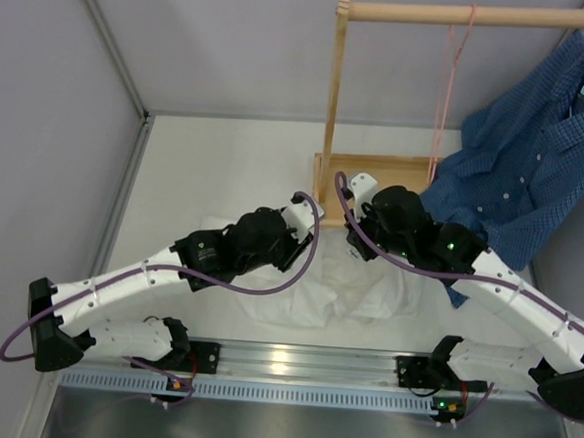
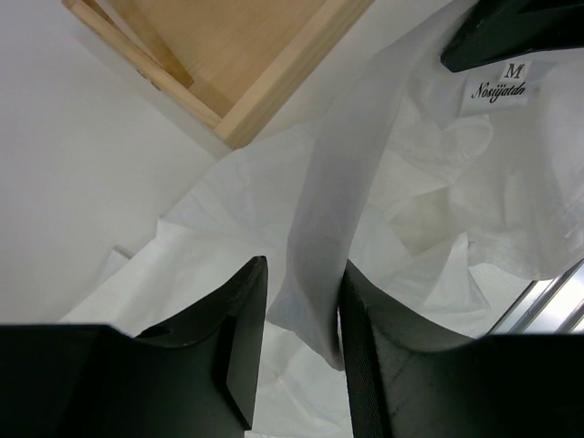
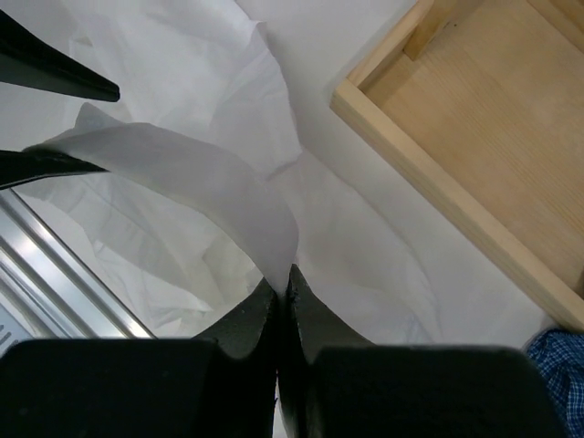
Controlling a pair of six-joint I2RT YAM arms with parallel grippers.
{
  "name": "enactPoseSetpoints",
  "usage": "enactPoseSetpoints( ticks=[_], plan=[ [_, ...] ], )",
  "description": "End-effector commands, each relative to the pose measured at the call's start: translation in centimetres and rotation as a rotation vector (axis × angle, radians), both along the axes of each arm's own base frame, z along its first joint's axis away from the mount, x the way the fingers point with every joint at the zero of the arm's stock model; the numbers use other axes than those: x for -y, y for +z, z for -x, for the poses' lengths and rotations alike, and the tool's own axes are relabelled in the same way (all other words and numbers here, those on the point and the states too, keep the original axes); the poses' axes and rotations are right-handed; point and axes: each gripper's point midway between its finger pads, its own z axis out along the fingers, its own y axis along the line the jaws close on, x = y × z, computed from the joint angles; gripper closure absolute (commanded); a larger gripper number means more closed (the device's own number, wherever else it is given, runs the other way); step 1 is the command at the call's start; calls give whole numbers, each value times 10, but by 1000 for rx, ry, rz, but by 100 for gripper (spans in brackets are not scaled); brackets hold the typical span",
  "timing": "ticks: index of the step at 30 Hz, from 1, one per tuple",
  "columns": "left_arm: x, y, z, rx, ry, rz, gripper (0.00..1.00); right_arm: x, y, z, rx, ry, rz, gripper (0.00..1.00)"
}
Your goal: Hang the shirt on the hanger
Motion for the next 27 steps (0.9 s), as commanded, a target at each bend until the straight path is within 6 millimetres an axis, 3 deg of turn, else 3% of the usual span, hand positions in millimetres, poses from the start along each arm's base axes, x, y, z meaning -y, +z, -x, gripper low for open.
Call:
enactPoseSetpoints(
  ticks=[1,5,8,10,11,13,14,15,18,20,21,23,24,25,26,27],
  plan=[
    [9,-1,-4,14,-6,27,59,-5,30,-6,22,-31,-76,98],
    [14,-8,-1,-10,-26,26,62,-8,39,-4,15,-26,-113,96],
    [15,-4,0,-13,-24,47,100,-6,44,-3,18,-39,-136,94],
    [15,2,-1,-7,-9,74,100,-2,48,-2,23,-48,-150,94],
    [15,10,-1,2,-3,99,100,-1,51,-2,28,-53,-158,88],
    [14,19,-4,-1,43,154,100,5,61,-2,50,-80,-188,64],
    [13,21,-4,-5,64,180,100,8,66,-2,63,-93,-200,57],
    [15,30,-5,-3,77,232,100,14,76,-5,89,-133,-220,54],
    [17,29,-2,-74,148,345,100,37,117,-12,185,-249,-287,47],
    [17,23,-2,-98,172,370,100,53,138,-17,227,-318,-297,46],
    [17,16,-1,-125,191,386,100,71,169,-23,288,-394,-320,46],
    [14,8,0,-146,221,395,100,85,174,-32,286,-458,-247,45],
    [12,-3,1,-162,230,386,100,100,204,-35,336,-500,-272,44],
    [12,-4,2,-171,239,402,100,97,206,-45,323,-500,-248,43],
    [11,-9,2,-179,246,399,100,111,230,-45,347,-526,-268,43],
    [10,-13,3,-184,248,398,100,113,237,-47,348,-525,-266,43]
  ],
)
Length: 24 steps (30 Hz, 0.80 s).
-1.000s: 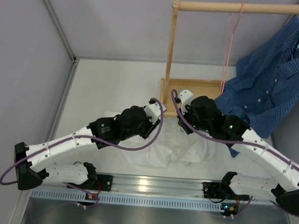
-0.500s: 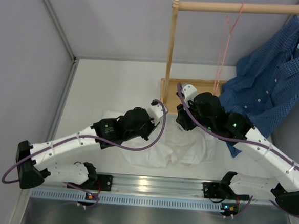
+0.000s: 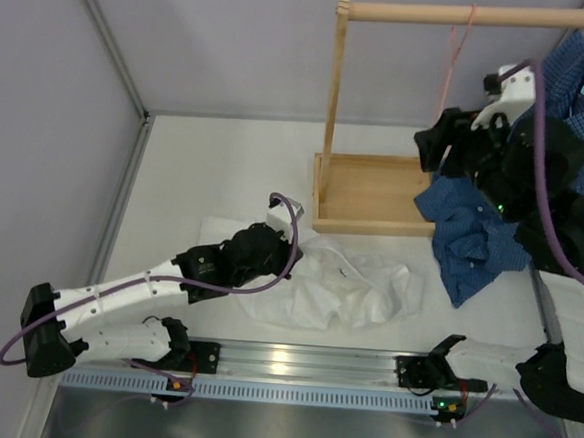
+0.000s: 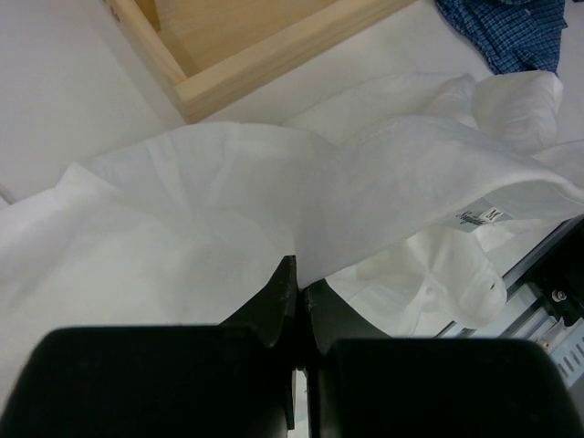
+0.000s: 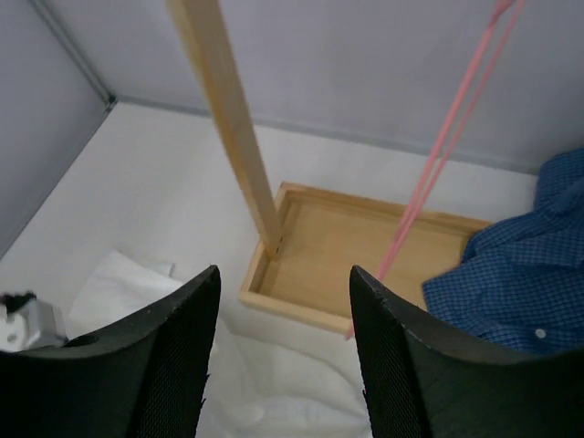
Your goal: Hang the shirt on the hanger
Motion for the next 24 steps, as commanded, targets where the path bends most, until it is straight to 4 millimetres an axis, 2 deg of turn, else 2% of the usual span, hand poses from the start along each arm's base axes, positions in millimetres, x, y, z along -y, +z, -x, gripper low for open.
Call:
enactPoseSetpoints(
  ticks=[1,2,3,6,12,18,24],
  plan=[
    [3,2,-2,-18,56,101,100,29,14,-20,-34,-123,74,43],
    [2,-2,-2,-21,60,93,100,36,13,-25,-52,-154,93,43],
    [0,-4,-3,-24,73,91,100,55,27,-32,-32,-229,71,43],
    [-1,-13,1,-42,62,83,100,66,9,-67,-108,-272,66,46],
    [-4,-16,6,-37,29,61,100,58,-17,-99,-181,-250,72,50],
    [-11,-23,8,-37,35,53,100,62,-40,-110,-229,-266,86,58],
    [-11,-30,10,-53,30,40,100,77,-66,-111,-278,-343,128,72]
  ],
)
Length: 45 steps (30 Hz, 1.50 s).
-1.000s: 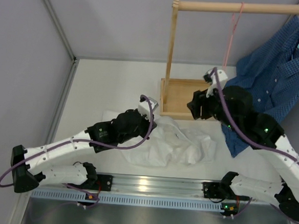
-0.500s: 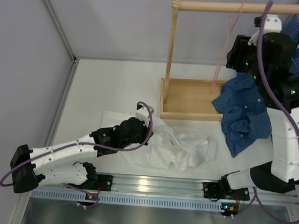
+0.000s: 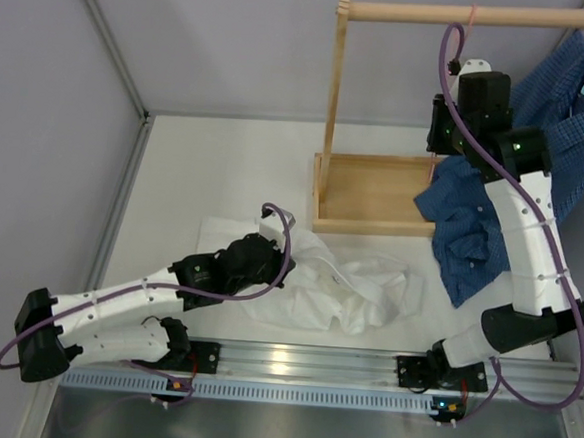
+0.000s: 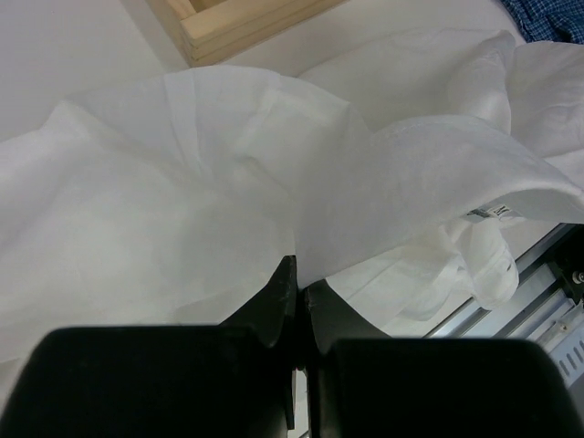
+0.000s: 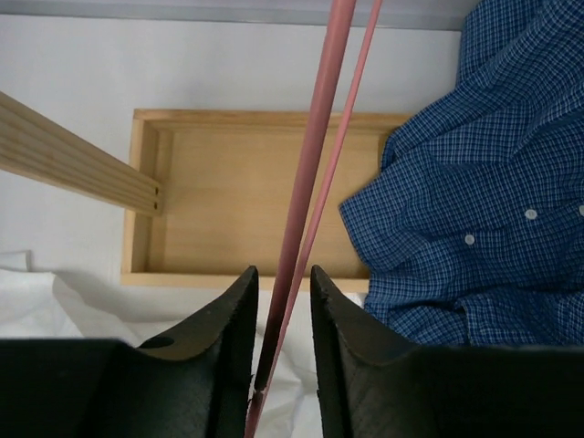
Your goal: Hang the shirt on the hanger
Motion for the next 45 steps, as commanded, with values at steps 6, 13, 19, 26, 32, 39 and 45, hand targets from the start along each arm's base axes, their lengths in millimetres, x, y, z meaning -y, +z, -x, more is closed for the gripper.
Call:
enactPoseSetpoints(
  ticks=[6,13,19,26,32,39,45],
  plan=[
    [8,8,-3,16,-8,41,100,19,-3,12,21,-56,6,91],
    [9,1,-1,1,-15,29,100,25,10,17,59,-63,19,100],
    [13,-6,0,-18,-30,13,100,27,20,18,86,-51,32,99],
    [14,-5,0,-18,-30,15,100,23,27,21,108,-19,27,100],
    [13,-3,0,-14,-28,20,100,24,33,26,127,-10,22,81],
    [13,-4,0,-17,-31,18,100,20,20,18,89,1,30,94],
    [11,-2,0,-11,-24,24,100,19,33,19,136,9,9,100]
  ],
)
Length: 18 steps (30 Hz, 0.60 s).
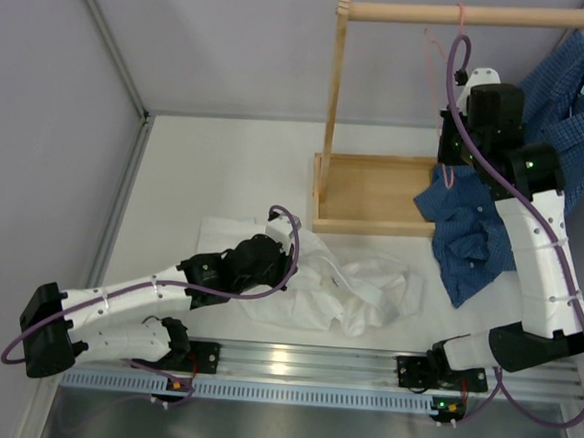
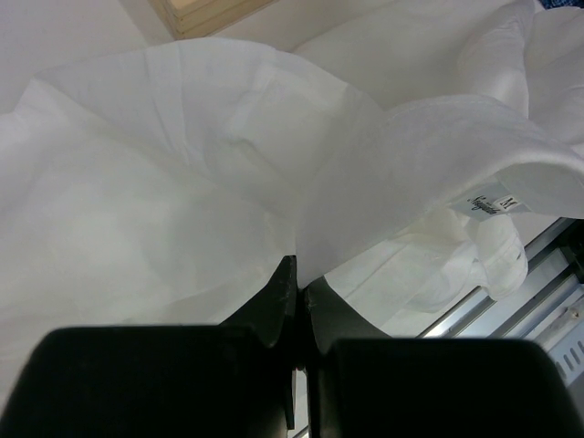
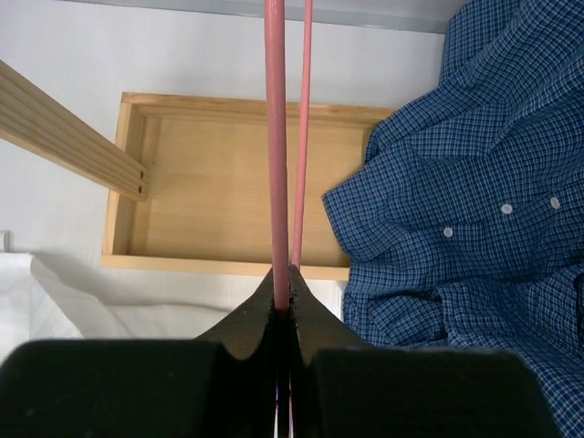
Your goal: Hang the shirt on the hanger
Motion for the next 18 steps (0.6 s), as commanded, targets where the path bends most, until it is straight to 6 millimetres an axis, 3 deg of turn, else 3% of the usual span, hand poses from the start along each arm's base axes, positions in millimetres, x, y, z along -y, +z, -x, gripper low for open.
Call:
enactPoseSetpoints(
  ticks=[1,12,18],
  plan=[
    [6,16,-4,32,10,68,100,3,44,-6,161,1,-51,100],
    [-5,34,-13,63,113,133,100,-2,107,18,358,62,-137,100],
    [-11,34,-15,66,156,145,100,-4,126,24,411,83,-155,100]
  ],
)
